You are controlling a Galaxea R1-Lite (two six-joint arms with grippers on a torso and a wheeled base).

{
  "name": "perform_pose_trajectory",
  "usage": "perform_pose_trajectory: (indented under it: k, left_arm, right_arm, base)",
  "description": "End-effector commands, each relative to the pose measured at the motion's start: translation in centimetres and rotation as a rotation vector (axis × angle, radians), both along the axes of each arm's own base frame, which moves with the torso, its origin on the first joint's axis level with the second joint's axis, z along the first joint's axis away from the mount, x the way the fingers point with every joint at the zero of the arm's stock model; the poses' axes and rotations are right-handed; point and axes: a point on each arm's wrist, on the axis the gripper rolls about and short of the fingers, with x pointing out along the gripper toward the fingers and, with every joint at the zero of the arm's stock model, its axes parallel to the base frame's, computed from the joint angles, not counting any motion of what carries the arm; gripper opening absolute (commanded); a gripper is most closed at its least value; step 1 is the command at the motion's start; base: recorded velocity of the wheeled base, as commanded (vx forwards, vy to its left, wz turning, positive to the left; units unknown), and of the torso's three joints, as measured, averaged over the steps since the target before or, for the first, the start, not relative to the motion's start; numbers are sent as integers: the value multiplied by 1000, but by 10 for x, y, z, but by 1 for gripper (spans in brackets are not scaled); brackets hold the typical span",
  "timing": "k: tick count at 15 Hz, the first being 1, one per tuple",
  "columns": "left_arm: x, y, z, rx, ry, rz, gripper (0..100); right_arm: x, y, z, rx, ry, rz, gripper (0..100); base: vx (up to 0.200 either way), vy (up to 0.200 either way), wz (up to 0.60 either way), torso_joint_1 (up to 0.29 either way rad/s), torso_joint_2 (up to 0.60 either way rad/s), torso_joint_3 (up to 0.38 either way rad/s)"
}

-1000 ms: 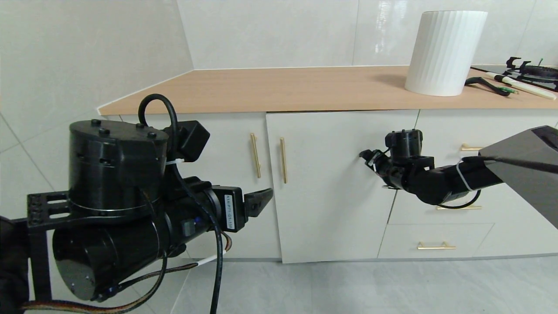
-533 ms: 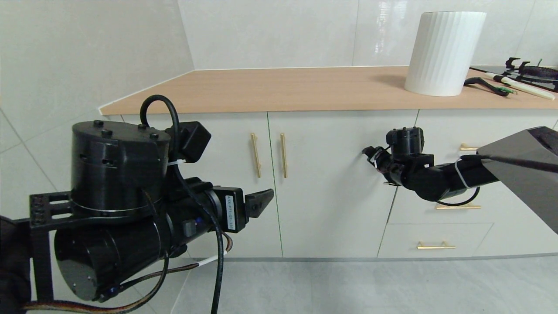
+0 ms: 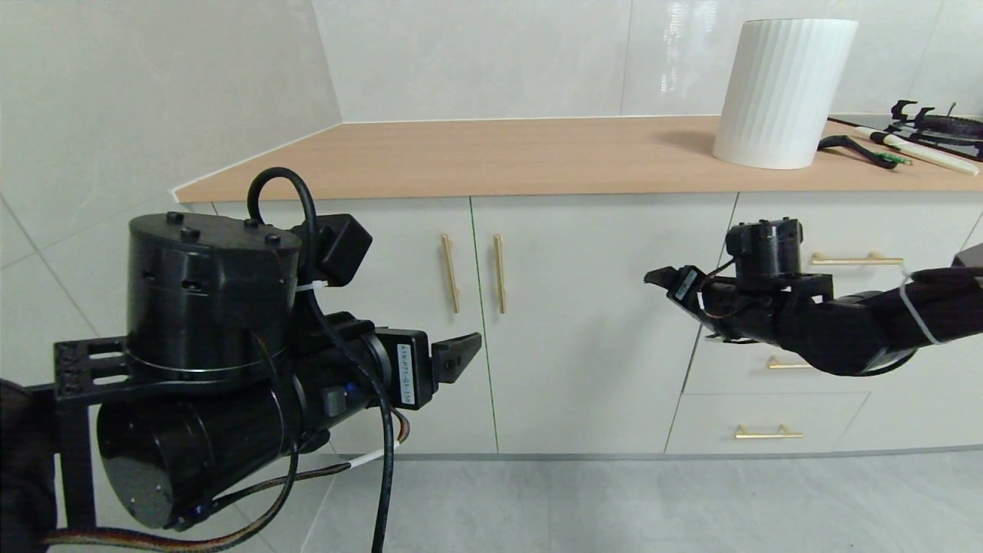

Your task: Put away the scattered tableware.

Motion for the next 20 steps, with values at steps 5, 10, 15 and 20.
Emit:
perform_pose_trajectory:
  k: [5, 10, 15, 20]
  left_arm:
    - [-14, 19, -10, 37, 14, 17, 100]
    - [-72, 88, -29, 50, -39, 103, 100]
    - [-134, 145, -79, 157, -98, 230, 100]
    - [-185, 170, -88, 126, -372, 437, 100]
  right_arm:
    - [-109, -45, 66, -182, -169, -12, 100]
    - [-225, -124, 72, -454, -294, -164, 100]
    - [-328, -122, 44, -532, -385, -102, 100]
    - [-375, -118, 36, -538, -498, -123, 100]
  base:
    - [0, 0, 0, 0, 0, 0]
    - [0, 0, 0, 0, 0, 0]
    - [0, 0, 0, 0, 0, 0]
    - [0, 0, 0, 0, 0, 0]
